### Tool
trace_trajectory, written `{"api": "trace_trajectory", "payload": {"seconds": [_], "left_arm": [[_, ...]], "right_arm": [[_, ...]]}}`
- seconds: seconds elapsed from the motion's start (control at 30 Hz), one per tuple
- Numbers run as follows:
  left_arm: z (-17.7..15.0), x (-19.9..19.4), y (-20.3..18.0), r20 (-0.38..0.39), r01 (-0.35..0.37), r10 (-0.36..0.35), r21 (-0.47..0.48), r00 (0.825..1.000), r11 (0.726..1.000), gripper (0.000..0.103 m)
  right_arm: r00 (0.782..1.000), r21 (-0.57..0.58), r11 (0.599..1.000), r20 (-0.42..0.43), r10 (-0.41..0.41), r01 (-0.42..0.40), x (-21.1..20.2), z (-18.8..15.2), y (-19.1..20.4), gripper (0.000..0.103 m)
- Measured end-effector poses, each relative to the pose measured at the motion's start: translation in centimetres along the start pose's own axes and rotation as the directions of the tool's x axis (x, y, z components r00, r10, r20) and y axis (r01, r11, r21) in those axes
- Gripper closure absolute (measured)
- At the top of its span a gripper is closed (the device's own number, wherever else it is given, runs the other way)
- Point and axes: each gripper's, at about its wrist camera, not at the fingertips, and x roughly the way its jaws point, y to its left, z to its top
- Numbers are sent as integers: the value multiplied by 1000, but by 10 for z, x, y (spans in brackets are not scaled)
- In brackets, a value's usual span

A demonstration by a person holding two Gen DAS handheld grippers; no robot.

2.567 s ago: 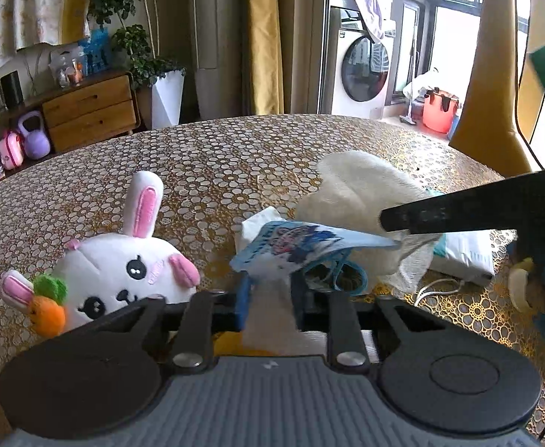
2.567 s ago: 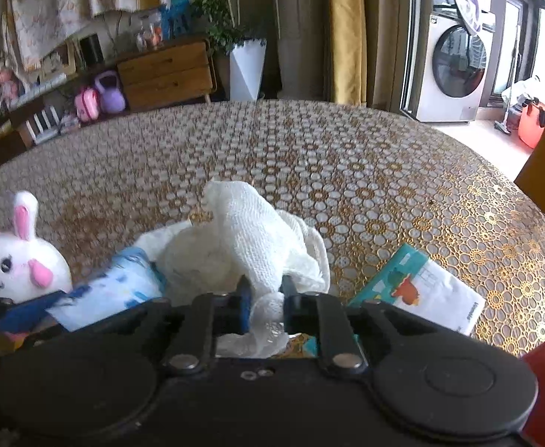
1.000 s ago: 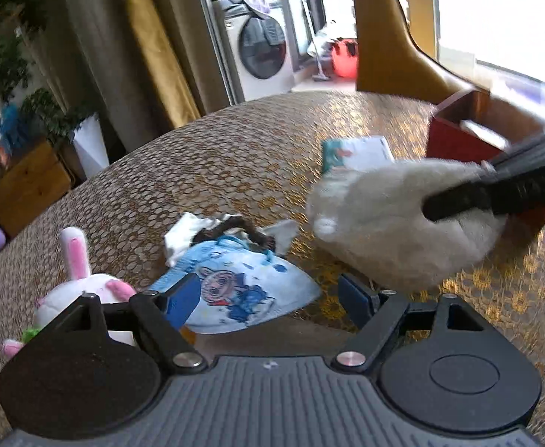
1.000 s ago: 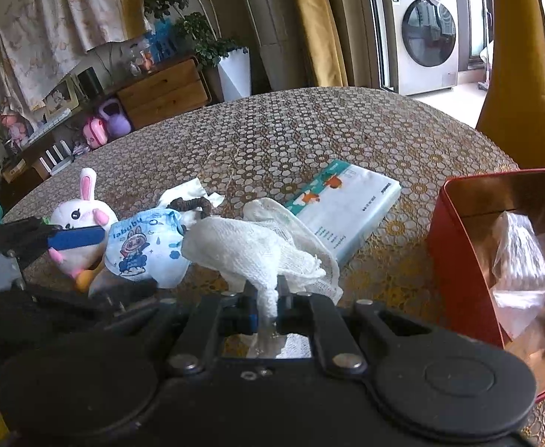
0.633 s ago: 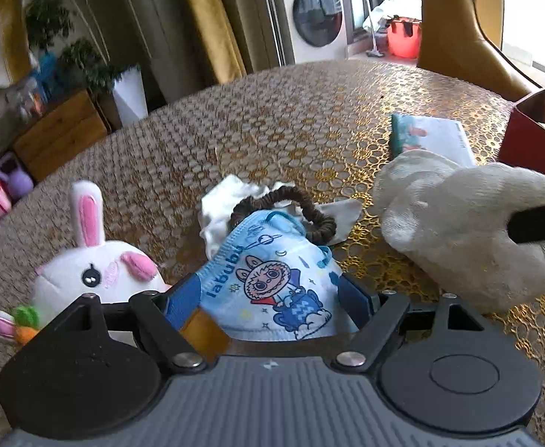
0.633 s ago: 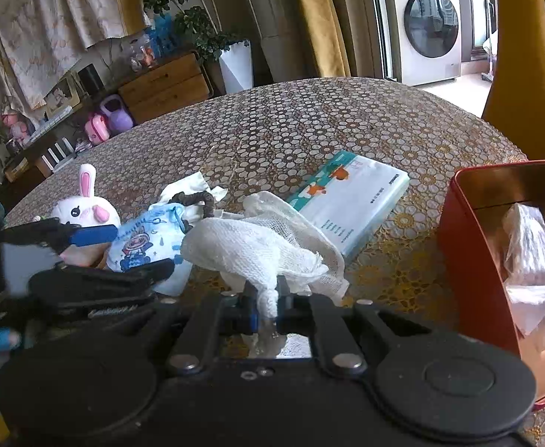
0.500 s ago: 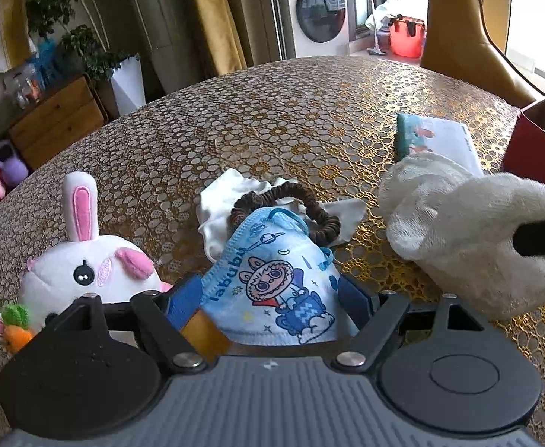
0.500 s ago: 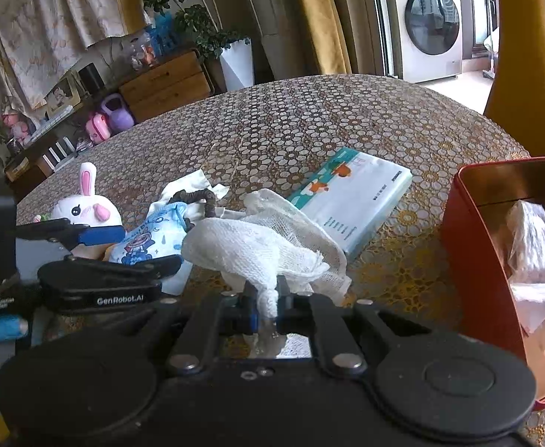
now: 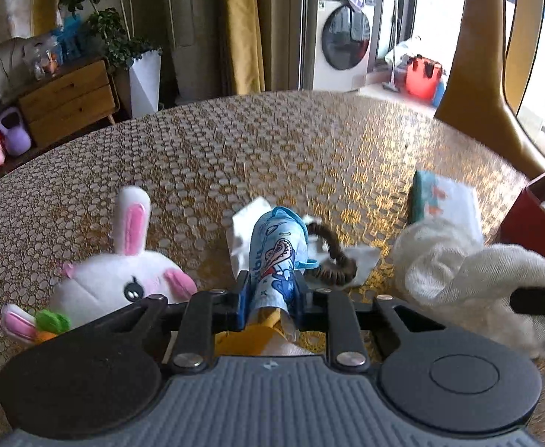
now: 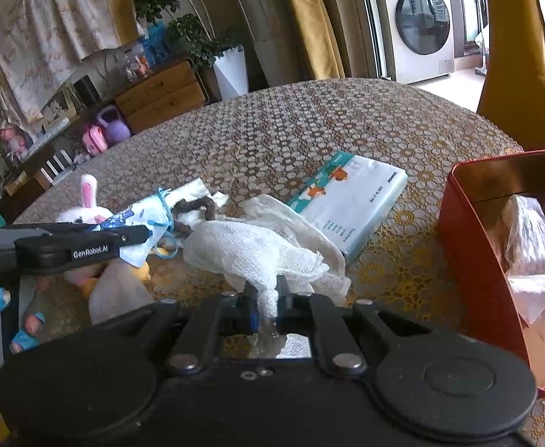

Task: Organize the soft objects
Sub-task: 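Carry the gauze cloth and blue mask with both grippers into the red tray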

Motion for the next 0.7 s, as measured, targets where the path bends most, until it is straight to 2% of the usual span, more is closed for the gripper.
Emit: {"api": "trace_trajectory", "payload": {"seconds": [0.37,0.7], "left_arm": [[21,-50,-3,56,89,-86,-54,995,995,84],[29,-99,-53,78,201,-203,39,976,979,84]], "right_arm": [[990,56,998,135,25,-32,-64,22,-2,96],[965,55,998,257,-43,29,-142,39,-17,96]]}}
